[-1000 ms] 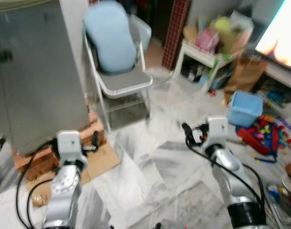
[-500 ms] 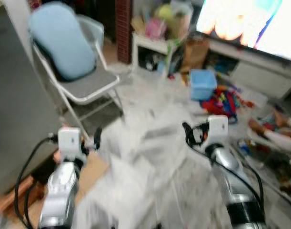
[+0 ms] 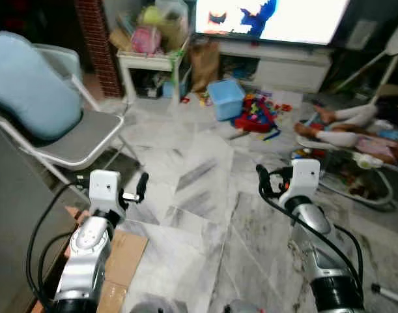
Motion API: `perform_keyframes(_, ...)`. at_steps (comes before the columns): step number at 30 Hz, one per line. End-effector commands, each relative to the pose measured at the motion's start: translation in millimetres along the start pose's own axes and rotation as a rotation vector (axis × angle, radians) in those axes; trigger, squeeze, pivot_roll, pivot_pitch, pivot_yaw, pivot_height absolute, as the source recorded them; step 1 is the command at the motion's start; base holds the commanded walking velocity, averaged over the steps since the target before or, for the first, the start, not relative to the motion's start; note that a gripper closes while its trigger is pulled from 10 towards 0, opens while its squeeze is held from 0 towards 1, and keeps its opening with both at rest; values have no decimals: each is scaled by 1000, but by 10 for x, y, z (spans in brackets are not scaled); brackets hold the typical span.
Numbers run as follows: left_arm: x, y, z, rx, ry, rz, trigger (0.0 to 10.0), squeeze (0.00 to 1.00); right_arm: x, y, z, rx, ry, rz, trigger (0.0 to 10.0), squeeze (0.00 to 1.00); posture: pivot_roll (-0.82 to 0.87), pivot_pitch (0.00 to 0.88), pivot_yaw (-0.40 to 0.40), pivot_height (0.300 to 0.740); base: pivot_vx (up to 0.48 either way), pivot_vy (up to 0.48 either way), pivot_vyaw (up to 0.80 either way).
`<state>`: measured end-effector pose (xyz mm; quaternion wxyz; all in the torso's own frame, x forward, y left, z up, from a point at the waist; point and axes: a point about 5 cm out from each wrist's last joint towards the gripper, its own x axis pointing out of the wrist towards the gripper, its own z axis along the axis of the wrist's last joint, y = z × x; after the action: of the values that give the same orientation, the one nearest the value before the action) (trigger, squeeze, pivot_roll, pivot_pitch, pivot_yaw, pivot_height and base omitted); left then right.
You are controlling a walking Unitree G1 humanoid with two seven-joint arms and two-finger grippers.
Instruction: Restocking fridge
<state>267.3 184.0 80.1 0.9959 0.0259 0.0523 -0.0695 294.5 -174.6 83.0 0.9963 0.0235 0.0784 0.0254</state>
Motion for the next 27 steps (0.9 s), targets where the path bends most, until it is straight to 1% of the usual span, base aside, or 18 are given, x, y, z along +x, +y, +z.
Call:
perform_keyframes(1, -28, 13, -28, -8, 10, -16, 10000, 0, 18, 79, 43, 9, -19, 24, 10000, 0, 14, 0, -25, 716, 244, 371, -800)
perform_keyframes(5, -68, -56, -48, -6, 3, -40, 10000, 0, 18, 91, 79, -4, -41, 32, 10000, 0, 15, 0, -29, 716, 345, 332, -800)
perform_keyframes(8, -78, -84, -50, 15, -4, -59, 10000, 0, 27, 89, 102, -13, -53, 26, 10000, 0, 21, 0, -38, 716, 381, 288, -800)
perform_keyframes(17, -58, -85, 0, 29, -33, -81, 10000, 0, 46, 70, 134, -28, -69, 2, 10000, 0, 19, 0, -38, 716, 464, 0, -800)
perform_keyframes(23, -52, -183, 28, 38, -51, -138, 10000, 0, 43, 46, 147, -37, -81, -24, 10000, 0, 13, 0, -34, 716, 480, 0, -800)
perform_keyframes(27, -51, -215, 25, 37, -53, -151, 10000, 0, 50, 39, 152, -37, -83, -35, 10000, 0, 12, 0, -34, 716, 474, 0, -800)
